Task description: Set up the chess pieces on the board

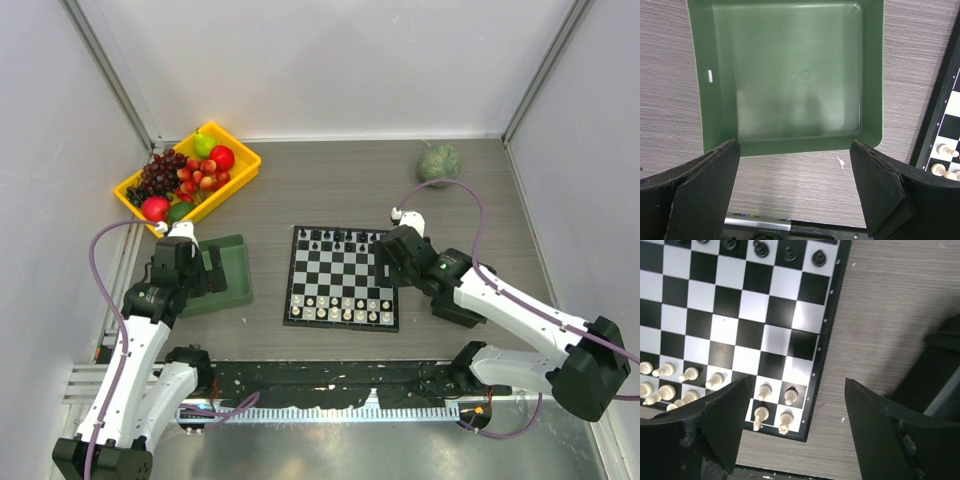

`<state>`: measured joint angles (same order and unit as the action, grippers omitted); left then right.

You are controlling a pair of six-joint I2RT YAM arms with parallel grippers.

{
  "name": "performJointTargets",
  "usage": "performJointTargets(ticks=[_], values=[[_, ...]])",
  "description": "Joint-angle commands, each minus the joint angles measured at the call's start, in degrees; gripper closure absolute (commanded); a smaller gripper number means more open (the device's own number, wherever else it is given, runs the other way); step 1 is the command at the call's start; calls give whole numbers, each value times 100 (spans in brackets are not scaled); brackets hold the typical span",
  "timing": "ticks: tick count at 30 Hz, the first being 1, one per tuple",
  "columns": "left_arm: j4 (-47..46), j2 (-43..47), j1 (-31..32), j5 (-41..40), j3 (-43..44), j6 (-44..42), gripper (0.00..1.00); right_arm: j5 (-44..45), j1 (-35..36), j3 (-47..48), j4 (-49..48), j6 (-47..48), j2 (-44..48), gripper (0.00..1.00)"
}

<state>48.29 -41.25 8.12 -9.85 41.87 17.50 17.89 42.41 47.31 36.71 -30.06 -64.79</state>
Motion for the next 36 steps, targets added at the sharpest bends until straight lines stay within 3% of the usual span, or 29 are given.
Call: performJointTargets(ticks=[1, 5, 12, 19, 24, 36], values=[[-30, -40, -12, -17, 252, -10, 1, 899, -14, 279, 257, -201, 221, 14], [-13, -49, -12, -9, 269, -9, 1, 1348, -84, 244, 206, -465, 266, 5], [13, 100, -12, -123, 348, 122, 1, 1428, -338, 445, 117, -290, 99, 2], [136, 214, -12, -956, 410, 938, 1, 24, -1813, 429, -225, -61, 327, 3], [102, 223, -3, -1116, 550, 1220, 1, -347, -2509, 437, -261, 123, 652, 4], [-680, -225, -12, -264, 1165, 1502, 1, -514, -2791, 279, -700, 571, 1153, 4]])
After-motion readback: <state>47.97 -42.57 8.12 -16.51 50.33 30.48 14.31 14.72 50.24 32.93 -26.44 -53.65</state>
